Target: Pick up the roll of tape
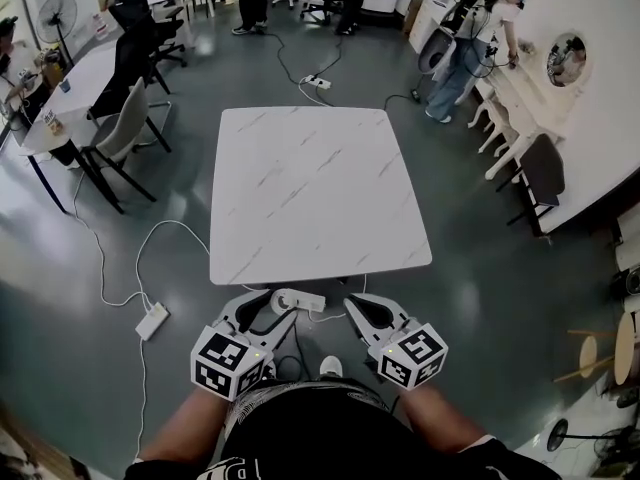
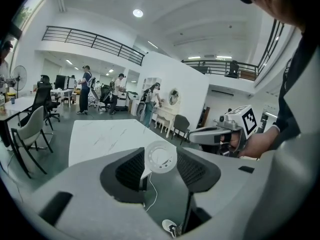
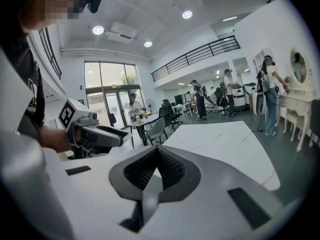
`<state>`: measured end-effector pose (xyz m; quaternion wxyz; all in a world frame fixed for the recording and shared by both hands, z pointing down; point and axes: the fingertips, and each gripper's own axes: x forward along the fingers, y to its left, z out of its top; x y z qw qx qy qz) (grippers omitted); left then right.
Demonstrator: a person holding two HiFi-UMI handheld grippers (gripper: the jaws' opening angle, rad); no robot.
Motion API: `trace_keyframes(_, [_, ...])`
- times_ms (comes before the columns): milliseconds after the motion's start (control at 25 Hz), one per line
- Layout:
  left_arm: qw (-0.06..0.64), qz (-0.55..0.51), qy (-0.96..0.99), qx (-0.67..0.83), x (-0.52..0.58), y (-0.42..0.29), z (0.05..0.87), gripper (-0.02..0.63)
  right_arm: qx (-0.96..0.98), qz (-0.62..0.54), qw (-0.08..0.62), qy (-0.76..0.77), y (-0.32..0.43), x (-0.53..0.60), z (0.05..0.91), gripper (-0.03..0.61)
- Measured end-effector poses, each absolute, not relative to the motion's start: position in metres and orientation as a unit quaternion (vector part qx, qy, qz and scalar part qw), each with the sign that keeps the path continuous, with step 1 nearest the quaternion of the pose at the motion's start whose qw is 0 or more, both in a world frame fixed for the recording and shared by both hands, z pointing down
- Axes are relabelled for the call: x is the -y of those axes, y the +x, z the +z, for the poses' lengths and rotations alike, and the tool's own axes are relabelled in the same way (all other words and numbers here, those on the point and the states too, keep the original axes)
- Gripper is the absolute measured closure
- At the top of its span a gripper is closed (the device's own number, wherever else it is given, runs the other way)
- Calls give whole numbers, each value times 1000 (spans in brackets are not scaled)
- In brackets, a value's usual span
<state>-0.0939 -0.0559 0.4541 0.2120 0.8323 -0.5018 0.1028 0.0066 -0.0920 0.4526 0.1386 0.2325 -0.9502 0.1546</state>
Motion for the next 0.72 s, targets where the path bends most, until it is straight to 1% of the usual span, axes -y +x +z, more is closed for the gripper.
trace_keyframes(720, [210,103,833,502,61,-78,453,403,951,156,137,228,20,93,455,574])
